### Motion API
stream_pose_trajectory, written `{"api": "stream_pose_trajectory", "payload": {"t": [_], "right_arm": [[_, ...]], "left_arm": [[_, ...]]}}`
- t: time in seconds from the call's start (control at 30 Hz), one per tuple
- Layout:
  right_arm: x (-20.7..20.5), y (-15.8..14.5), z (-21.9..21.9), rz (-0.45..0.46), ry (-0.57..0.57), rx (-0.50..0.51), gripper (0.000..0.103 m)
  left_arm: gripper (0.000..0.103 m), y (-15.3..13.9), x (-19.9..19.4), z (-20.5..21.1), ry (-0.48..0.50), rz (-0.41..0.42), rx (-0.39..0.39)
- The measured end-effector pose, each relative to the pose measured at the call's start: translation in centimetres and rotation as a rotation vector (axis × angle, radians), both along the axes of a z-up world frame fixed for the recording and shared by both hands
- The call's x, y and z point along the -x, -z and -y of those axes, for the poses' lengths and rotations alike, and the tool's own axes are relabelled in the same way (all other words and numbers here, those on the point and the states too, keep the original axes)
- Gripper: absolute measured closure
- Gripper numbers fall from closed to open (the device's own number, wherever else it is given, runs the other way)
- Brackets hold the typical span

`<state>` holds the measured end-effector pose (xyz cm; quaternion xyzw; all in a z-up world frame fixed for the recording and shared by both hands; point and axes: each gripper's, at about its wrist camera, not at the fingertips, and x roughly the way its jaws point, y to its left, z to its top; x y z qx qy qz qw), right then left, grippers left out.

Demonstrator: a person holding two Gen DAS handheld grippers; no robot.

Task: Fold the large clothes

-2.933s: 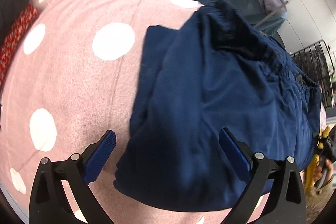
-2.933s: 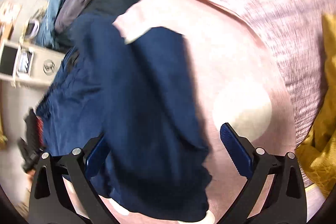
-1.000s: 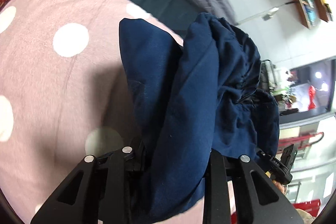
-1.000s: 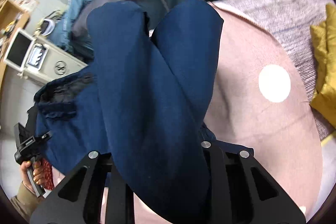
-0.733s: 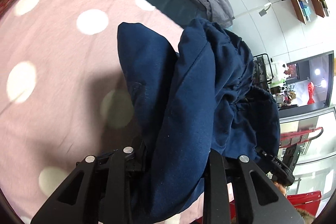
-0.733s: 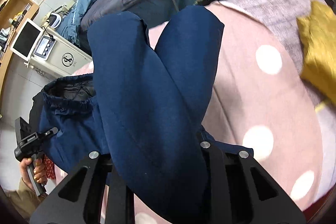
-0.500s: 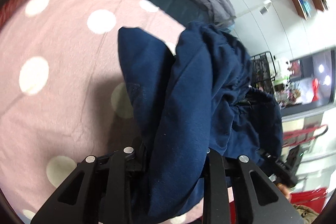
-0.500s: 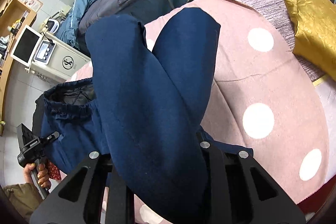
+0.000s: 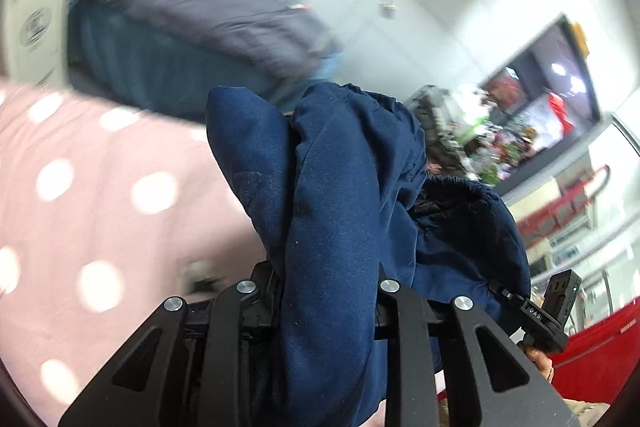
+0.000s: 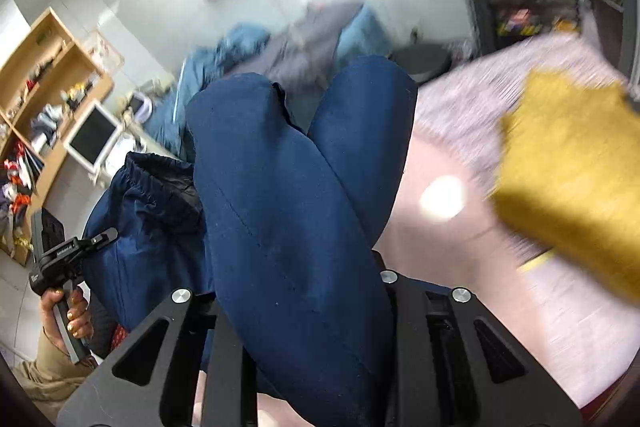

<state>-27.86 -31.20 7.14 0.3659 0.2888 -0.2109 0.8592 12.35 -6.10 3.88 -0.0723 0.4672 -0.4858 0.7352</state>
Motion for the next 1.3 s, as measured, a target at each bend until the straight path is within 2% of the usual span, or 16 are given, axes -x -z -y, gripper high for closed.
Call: {"api": "stream_pose_trajectory", "payload": {"t": [0.07, 0.17, 0.3, 0.4, 0.53, 0.6, 0.67, 0.8, 0.87, 0.93, 1.0, 1.2, 1.27, 1.3], "right_arm": [[3.7, -1.9, 2.8, 0.024, 0.044, 0.036, 0.081], [11.4, -4.2, 7.9, 0.066, 0.172, 0.054, 0.081], [23.3, -5.2, 13.3, 0.064, 0.403, 0.073, 0.081], [30.8, -4.3, 15.7, 0.035, 0.57, 0.063, 0.081], [38.8, -1.6, 17.9, 0.004, 0.761, 0.011, 0.08], [42.3, 0.3, 18.4, -0.004, 0.841, -0.04, 0.08], [44.9, 2.6, 18.7, 0.032, 0.905, -0.118, 0.08], [48.1, 7.5, 19.7, 0.062, 0.99, -0.223, 0.077], [49.0, 10.3, 20.3, 0.088, 1.033, -0.288, 0.074], [49.0, 12.3, 21.0, 0.061, 1.055, -0.319, 0.072], [49.5, 14.2, 21.7, 0.041, 1.079, -0.35, 0.068], [49.0, 16.5, 22.0, 0.045, 1.131, -0.392, 0.051], [48.9, 17.1, 22.1, 0.018, 1.141, -0.387, 0.036], [48.9, 17.3, 22.0, 0.013, 1.154, -0.394, 0.032]], "left_arm": [[0.08, -2.0, 2.7, 5.4, 0.077, 0.034, 0.038], [0.079, -3.8, 6.8, 14.3, 0.203, 0.053, 0.092], [0.08, -3.7, 12.7, 26.7, 0.382, 0.026, 0.115], [0.08, -1.7, 17.0, 35.7, 0.507, -0.035, 0.081], [0.08, 2.4, 22.3, 45.1, 0.631, -0.045, -0.012], [0.079, 5.6, 23.3, 49.0, 0.643, -0.027, -0.085], [0.079, 7.7, 22.9, 51.2, 0.61, -0.027, -0.139], [0.076, 12.3, 19.0, 53.5, 0.54, -0.117, -0.235], [0.069, 14.0, 18.8, 54.8, 0.561, -0.088, -0.283], [0.055, 15.3, 19.1, 55.5, 0.581, -0.035, -0.326], [0.048, 16.4, 19.5, 55.9, 0.579, -0.006, -0.348], [0.02, 18.9, 18.8, 56.0, 0.512, -0.023, -0.391], [0.014, 18.8, 18.7, 55.5, 0.493, -0.03, -0.392], [0.013, 18.5, 18.6, 55.1, 0.485, -0.031, -0.388]]}}
